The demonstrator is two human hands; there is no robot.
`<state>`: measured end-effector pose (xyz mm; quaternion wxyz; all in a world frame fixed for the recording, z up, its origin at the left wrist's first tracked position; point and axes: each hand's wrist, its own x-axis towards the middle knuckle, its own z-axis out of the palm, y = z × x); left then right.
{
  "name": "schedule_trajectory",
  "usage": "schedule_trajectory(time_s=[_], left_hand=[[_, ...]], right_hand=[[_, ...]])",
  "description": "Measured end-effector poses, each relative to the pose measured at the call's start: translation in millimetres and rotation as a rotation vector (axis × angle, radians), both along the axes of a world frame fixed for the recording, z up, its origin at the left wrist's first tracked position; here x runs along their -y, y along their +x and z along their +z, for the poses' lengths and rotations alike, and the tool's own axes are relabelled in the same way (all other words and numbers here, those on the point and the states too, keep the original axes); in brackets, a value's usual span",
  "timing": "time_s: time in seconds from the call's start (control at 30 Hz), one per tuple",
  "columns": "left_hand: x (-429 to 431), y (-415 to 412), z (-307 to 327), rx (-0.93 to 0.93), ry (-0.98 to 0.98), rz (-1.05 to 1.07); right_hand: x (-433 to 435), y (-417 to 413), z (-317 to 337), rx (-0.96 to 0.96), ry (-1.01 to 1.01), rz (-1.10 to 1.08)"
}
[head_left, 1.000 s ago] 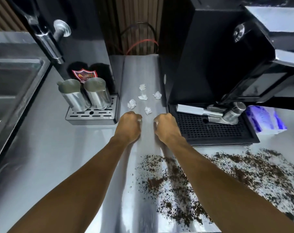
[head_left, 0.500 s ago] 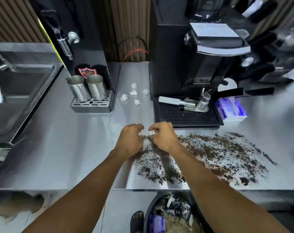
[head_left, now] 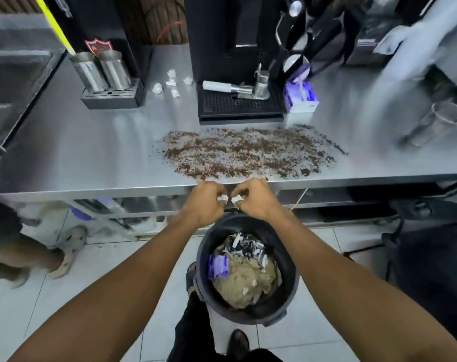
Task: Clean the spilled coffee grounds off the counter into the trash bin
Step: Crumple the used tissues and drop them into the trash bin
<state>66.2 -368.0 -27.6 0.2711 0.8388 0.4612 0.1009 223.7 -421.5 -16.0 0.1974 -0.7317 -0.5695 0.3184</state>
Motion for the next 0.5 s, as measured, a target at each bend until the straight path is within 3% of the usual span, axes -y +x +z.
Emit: schedule_trajectory(time_s=[0.27,0.5], left_hand=[[94,13,-39,-0.13,-0.146,-0.122],[112,13,-56,-0.209,-0.228,-0.205]], right_hand=[[95,5,-46,0.054,-0.127,-0.002],[119,9,-58,0.064,-0.207,0.004]])
